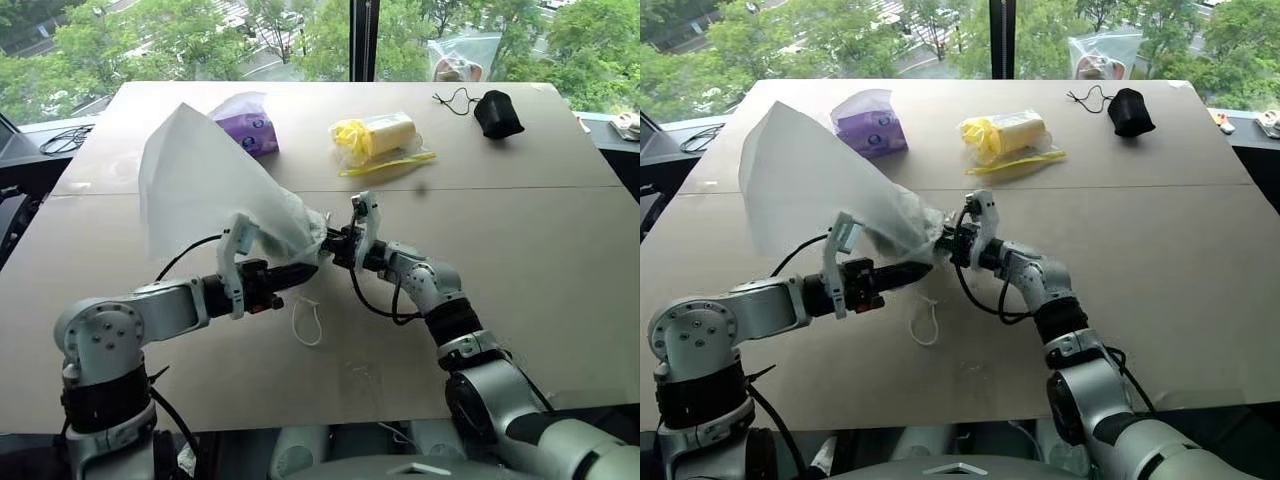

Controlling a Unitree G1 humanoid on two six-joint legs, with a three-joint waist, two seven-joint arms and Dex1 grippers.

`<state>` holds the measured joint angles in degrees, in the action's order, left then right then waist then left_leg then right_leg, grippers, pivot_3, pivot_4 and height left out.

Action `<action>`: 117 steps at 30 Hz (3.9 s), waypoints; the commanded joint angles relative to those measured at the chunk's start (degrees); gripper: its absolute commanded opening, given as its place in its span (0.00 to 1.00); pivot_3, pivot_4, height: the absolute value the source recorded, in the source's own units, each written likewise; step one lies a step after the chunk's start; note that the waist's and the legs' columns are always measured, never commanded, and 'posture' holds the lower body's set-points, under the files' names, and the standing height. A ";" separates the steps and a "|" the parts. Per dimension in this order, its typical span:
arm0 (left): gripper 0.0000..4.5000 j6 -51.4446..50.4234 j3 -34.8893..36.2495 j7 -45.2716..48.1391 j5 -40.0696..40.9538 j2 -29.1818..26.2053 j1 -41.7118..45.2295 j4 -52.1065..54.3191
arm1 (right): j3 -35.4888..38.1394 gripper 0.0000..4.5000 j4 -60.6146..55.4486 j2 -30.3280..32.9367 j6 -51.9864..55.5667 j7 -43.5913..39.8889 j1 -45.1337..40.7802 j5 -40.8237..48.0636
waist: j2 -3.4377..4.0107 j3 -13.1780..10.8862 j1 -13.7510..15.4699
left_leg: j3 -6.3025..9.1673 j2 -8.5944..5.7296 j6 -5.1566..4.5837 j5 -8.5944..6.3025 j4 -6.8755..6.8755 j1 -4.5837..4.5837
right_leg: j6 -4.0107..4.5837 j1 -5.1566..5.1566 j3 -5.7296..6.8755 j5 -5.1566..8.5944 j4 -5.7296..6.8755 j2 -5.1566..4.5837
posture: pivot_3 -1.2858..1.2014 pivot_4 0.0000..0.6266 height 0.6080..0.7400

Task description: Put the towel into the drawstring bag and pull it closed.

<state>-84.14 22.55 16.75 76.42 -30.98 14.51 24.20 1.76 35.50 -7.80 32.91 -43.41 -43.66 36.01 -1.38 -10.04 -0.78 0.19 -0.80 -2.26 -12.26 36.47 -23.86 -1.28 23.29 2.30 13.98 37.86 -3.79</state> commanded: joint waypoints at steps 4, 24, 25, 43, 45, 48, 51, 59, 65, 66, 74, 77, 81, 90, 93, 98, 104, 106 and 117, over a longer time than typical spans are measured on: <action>0.00 6.04 -7.91 -7.50 16.86 -0.04 -0.74 4.01 | 2.44 0.01 -0.93 -12.20 5.54 1.16 -6.76 9.14 | 0.01 0.00 -0.14 | 0.00 0.06 0.00 0.00 -0.13 0.00 | 0.03 0.09 0.01 0.01 0.07 0.02 | 0.52 0.24 1.00; 0.00 20.34 -17.13 -13.92 11.59 4.27 6.55 -3.65 | -7.14 0.01 -24.47 1.43 3.84 6.65 4.04 -2.05 | 0.04 -0.03 -0.01 | -0.05 0.10 -0.03 0.00 -0.06 -0.08 | 0.03 0.21 -0.06 0.02 0.18 0.30 | 0.52 0.24 1.00; 0.00 20.98 -15.43 -13.01 11.11 3.03 6.71 -5.00 | -7.64 0.01 -24.81 4.68 2.45 7.89 6.01 -5.59 | 0.04 -0.03 -0.01 | -0.06 0.09 -0.03 0.00 -0.05 -0.10 | 0.02 0.21 -0.06 0.02 0.16 0.29 | 0.52 0.24 1.00; 0.00 22.29 -11.31 -9.21 -3.82 5.81 20.31 -24.48 | -12.10 0.72 -38.62 22.36 1.76 12.23 15.23 -19.65 | 0.01 -0.04 0.08 | -0.13 0.03 0.15 0.13 0.00 -0.14 | -0.04 0.17 -0.10 0.03 0.09 0.23 | 0.52 0.24 1.00; 0.00 20.70 -8.47 -11.92 -1.69 5.95 21.96 -26.20 | -13.39 0.72 -40.13 23.17 1.59 11.97 15.65 -20.59 | 0.00 -0.05 0.03 | -0.12 0.03 -0.04 0.01 0.03 -0.14 | -0.05 0.17 -0.09 0.03 0.09 0.23 | 0.52 0.24 1.00; 0.00 17.57 -5.77 -17.09 3.32 7.29 23.83 -28.02 | -10.75 0.72 -44.80 22.73 4.19 10.98 15.90 -16.39 | -0.01 -0.05 0.13 | -0.12 0.02 -0.04 0.01 0.04 -0.14 | -0.06 0.16 -0.09 0.03 0.08 0.20 | 0.52 0.24 1.00; 0.00 15.73 -5.11 -23.76 15.69 9.80 25.76 -27.91 | -6.21 0.72 -51.60 26.22 7.12 7.77 16.21 -10.97 | -0.03 -0.07 0.52 | -0.06 0.02 0.10 0.10 0.10 -0.23 | -0.07 0.16 -0.02 0.03 0.06 0.16 | 0.52 0.24 1.00; 0.00 14.95 -7.87 -27.41 18.54 5.95 20.39 -27.93 | -10.77 0.98 -50.69 33.35 7.40 6.72 20.66 -15.04 | -0.05 -0.03 0.93 | 0.14 0.00 0.18 0.13 0.50 -0.53 | -0.09 0.27 0.07 0.00 0.12 0.19 | 0.52 0.24 1.00; 0.00 23.45 -19.77 -12.64 -9.72 -3.27 13.31 -22.63 | -19.02 0.98 -41.97 29.60 0.42 9.71 17.24 -24.97 | -0.01 -0.06 -0.02 | 0.05 0.00 0.19 0.14 0.40 -0.46 | -0.07 0.28 -0.04 0.01 0.15 0.38 | 0.52 0.24 1.00; 0.00 24.07 -20.35 -10.57 -11.49 -3.97 13.04 -22.07 | -19.21 0.98 -41.72 29.33 -0.20 9.45 17.07 -25.34 | -0.03 -0.06 0.03 | 0.02 0.01 0.19 0.14 0.38 -0.43 | -0.07 0.28 -0.09 0.01 0.13 0.56 | 0.52 0.24 1.00; 0.00 23.80 -18.39 -5.54 -16.21 -2.41 14.62 -18.58 | -17.07 0.45 -41.76 23.90 -3.65 8.26 16.36 -23.85 | -0.02 -0.06 0.56 | 0.07 0.02 0.20 0.14 0.39 -0.50 | -0.07 0.31 -0.02 0.01 0.09 0.23 | 0.52 0.24 1.00; 0.00 21.20 -16.01 -6.19 -13.48 -0.45 15.70 -17.75 | -16.71 0.14 -45.22 24.61 -2.83 6.44 16.71 -22.89 | -0.02 -0.06 0.60 | 0.12 0.02 0.20 0.15 0.40 -0.52 | -0.08 0.31 0.01 0.01 0.10 0.22 | 0.52 0.24 1.00; 0.00 17.36 -12.51 -8.11 -9.88 2.42 17.06 -18.46 | -14.90 0.14 -47.11 25.33 -1.28 6.36 16.87 -21.44 | -0.02 -0.06 0.59 | 0.14 0.01 0.19 0.14 0.44 -0.53 | -0.09 0.30 0.04 0.00 0.10 0.21 | 0.52 0.24 1.00; 0.00 11.98 -6.94 -11.47 -5.66 5.58 18.97 -21.38 | -15.12 0.19 -50.19 27.72 -3.12 3.66 17.36 -21.54 | -0.03 -0.05 0.27 | 0.15 0.01 0.19 0.14 0.47 -0.53 | -0.09 0.30 0.05 0.00 0.15 0.24 | 0.52 0.24 1.00; 0.00 11.38 -6.21 -11.62 -5.46 5.56 18.94 -21.40 | -12.86 0.38 -51.85 32.38 -1.40 1.63 21.44 -20.47 | -0.04 -0.05 0.59 | 0.14 0.00 0.19 0.14 0.51 -0.54 | -0.09 0.28 0.05 0.00 0.15 0.23 | 0.52 0.24 1.00; 0.00 10.64 -5.77 -11.46 -5.56 5.44 18.28 -20.76 | -8.90 0.84 -53.51 35.69 1.02 2.83 24.10 -18.97 | -0.04 -0.05 0.95 | 0.16 -0.01 0.18 0.14 0.67 -0.65 | -0.10 0.29 0.09 0.00 0.14 0.21 | 0.52 0.24 1.00; 0.00 10.05 -6.70 -10.53 -6.68 4.90 17.83 -19.96 | -4.80 0.96 -56.26 33.80 8.83 3.55 21.63 -11.43 | -0.03 -0.05 0.81 | 0.21 0.05 0.18 0.13 0.65 -0.60 | -0.09 0.29 0.10 0.00 0.21 0.27 | 0.52 0.24 1.00; 0.00 9.95 -7.35 -9.99 -7.33 4.73 17.84 -19.59 | -6.31 0.96 -56.43 32.38 10.49 3.10 20.14 -9.92 | -0.03 -0.05 0.71 | 0.19 0.05 0.18 0.13 0.67 -0.60 | -0.09 0.29 0.07 0.00 0.20 0.26 | 0.52 0.24 1.00; 0.00 10.10 -10.68 -6.35 -11.51 3.99 16.89 -14.84 | -15.88 0.57 -41.63 22.35 0.49 5.97 15.05 -18.58 | -0.04 -0.05 0.58 | 0.18 0.00 0.19 0.14 0.70 -0.63 | -0.09 0.29 0.07 -0.01 0.20 0.25 | 0.52 0.24 1.00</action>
<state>-74.00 11.76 9.04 64.40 -26.84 31.55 6.63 -15.34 -5.31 15.41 35.57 -37.13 -26.86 16.60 -1.42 -10.08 -0.20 0.37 -0.79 -2.07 -12.12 37.17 -24.49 -1.37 23.58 2.37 13.97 38.06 -3.54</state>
